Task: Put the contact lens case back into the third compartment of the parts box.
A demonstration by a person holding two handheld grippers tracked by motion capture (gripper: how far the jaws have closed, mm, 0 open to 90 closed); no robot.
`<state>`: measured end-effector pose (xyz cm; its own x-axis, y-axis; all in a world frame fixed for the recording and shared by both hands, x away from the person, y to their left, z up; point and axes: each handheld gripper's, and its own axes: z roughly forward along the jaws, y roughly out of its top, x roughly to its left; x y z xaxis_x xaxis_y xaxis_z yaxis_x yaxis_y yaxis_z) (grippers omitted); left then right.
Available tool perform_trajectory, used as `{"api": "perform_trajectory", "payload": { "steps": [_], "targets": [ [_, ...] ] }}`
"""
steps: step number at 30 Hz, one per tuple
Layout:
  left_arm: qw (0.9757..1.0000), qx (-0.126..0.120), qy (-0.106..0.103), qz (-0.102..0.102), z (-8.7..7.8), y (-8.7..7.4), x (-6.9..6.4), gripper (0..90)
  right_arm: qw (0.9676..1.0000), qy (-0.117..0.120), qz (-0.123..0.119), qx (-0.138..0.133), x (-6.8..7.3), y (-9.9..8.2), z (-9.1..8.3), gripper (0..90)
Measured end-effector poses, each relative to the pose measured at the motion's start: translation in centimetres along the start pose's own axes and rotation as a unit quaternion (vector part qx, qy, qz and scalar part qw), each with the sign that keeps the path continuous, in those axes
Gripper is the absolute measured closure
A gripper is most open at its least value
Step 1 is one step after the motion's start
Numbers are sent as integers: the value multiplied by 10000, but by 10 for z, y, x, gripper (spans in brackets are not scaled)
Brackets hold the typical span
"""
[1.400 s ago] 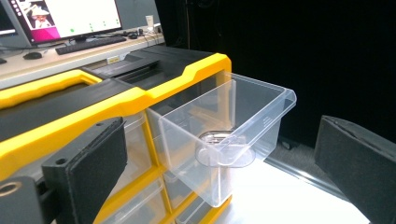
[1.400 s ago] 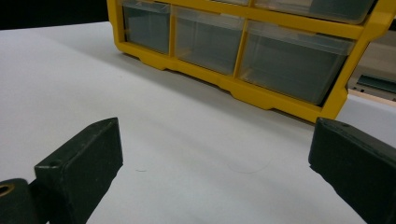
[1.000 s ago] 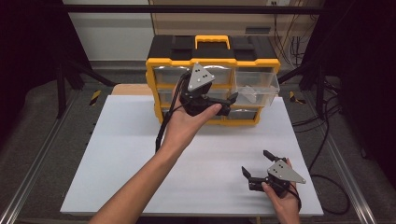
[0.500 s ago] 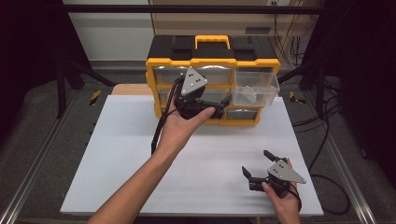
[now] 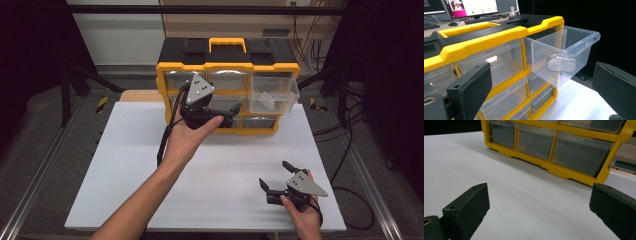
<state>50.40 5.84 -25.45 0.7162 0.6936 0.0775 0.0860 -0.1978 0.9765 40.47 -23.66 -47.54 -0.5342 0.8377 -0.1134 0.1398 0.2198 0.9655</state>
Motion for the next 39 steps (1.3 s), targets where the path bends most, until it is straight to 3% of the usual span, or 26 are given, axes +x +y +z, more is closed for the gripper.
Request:
{"api": "perform_trajectory", "payload": {
  "steps": [25,39],
  "targets": [
    [9999,-31,153,19,-26,-16,12,24,10000,26,-21,21,3,0,2,31],
    [9998,25,216,-9,-43,-37,19,24,10000,29,-28,34,3,0,2,31]
  ]
}}
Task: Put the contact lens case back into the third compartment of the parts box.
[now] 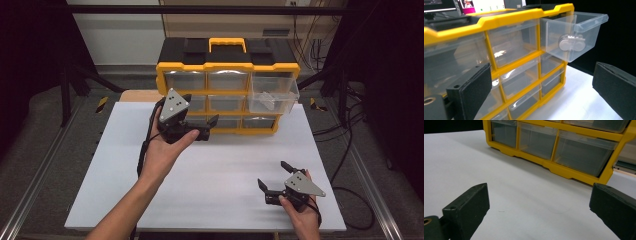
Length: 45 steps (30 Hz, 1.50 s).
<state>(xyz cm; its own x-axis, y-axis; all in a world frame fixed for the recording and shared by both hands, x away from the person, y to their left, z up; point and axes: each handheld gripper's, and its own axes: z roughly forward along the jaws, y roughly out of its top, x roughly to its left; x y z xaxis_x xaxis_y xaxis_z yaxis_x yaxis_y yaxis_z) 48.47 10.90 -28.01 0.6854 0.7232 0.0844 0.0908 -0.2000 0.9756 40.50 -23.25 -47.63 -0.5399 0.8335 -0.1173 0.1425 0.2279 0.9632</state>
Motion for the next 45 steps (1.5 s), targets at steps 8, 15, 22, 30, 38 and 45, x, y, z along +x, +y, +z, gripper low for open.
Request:
{"api": "perform_trajectory", "payload": {
  "steps": [8,15,22,30,38,45],
  "targets": [
    [9999,29,114,-121,-8,-14,11,24,10000,10,-27,16,0,0,0,31],
    [9996,130,140,-221,-14,-34,16,24,10000,10,-31,14,1,0,0,31],
    [9991,225,145,-329,-18,-51,21,24,10000,8,-34,17,1,0,0,31],
    [9981,273,278,-470,-29,-75,31,24,10000,9,-40,21,1,0,1,31],
    [9965,361,410,-635,-40,-101,41,24,10000,8,-46,29,2,0,1,31],
    [9950,449,619,-649,-57,-119,54,24,10000,3,-38,35,2,0,1,29]
  ]
}}
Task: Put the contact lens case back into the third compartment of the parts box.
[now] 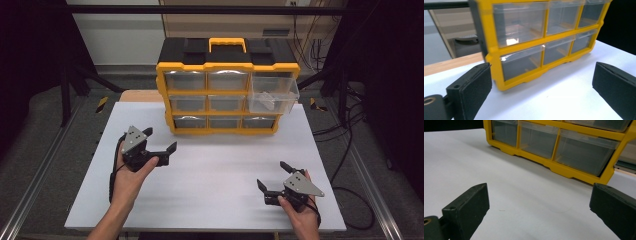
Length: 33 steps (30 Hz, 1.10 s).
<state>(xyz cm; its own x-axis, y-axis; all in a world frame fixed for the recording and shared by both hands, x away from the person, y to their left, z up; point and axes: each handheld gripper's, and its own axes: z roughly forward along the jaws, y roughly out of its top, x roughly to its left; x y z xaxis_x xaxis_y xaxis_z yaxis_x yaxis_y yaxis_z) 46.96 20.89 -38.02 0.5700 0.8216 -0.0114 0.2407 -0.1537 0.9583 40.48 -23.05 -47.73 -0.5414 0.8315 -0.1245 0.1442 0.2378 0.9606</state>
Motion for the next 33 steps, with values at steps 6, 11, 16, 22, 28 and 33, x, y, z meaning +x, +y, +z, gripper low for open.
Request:
{"api": "perform_trajectory", "payload": {
  "steps": [6,11,16,22,28,33],
  "targets": [
    [9999,-32,147,-69,-16,-14,13,24,10000,7,-10,7,1,0,0,29],
    [9997,10,221,-134,-24,-28,18,25,10000,5,-14,11,1,0,0,29],
    [9995,44,248,-194,-31,-39,21,25,10000,4,-12,19,1,0,1,29],
    [9993,87,352,-105,-43,-51,26,25,10000,3,-8,28,2,0,1,29],
    [9991,23,408,-72,-53,-56,28,24,10000,7,-14,40,2,0,1,29],
    [9989,-93,451,25,-59,-63,26,24,10000,5,-28,49,3,0,2,29]
  ]
}}
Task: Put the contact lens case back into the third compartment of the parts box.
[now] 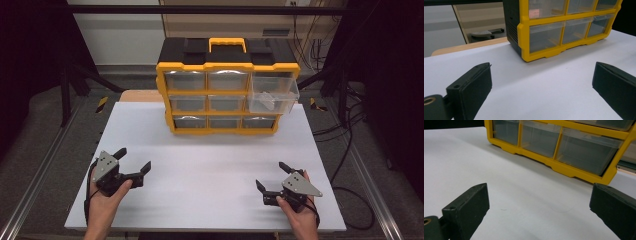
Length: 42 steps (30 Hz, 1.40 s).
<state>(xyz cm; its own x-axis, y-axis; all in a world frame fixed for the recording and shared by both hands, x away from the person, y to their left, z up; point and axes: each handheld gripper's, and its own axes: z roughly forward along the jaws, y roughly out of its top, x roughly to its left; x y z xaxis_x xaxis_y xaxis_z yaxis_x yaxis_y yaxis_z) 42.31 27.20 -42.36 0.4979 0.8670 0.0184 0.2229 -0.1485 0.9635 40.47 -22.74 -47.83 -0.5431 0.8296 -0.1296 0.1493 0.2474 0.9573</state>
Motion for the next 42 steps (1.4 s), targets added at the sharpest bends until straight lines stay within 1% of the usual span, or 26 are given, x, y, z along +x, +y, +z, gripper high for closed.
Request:
{"api": "perform_trajectory", "payload": {
  "steps": [4,6,8,9,18,30,32,42],
  "targets": [
    [10000,-3,-9,79,-1,-5,-3,25,10000,3,0,7,0,0,0,29],
    [9999,-5,-64,91,-2,-10,-7,24,10000,1,10,11,0,0,0,29],
    [9999,6,-76,123,-2,-11,-8,24,10000,0,7,12,1,0,0,29],
    [9998,12,-103,168,-2,-13,-10,24,10000,3,0,13,1,0,0,29],
    [9997,8,-220,99,-3,-23,-16,24,10000,-4,-2,22,0,0,1,29],
    [9993,-153,-343,55,-6,-33,-25,24,10000,1,-21,32,0,-1,1,29],
    [9991,-207,-355,48,-7,-35,-26,24,10000,2,-15,32,0,-1,1,29],
    [9989,-292,-356,75,-9,-38,-30,24,10000,3,-26,43,0,-1,1,29]
  ]
}}
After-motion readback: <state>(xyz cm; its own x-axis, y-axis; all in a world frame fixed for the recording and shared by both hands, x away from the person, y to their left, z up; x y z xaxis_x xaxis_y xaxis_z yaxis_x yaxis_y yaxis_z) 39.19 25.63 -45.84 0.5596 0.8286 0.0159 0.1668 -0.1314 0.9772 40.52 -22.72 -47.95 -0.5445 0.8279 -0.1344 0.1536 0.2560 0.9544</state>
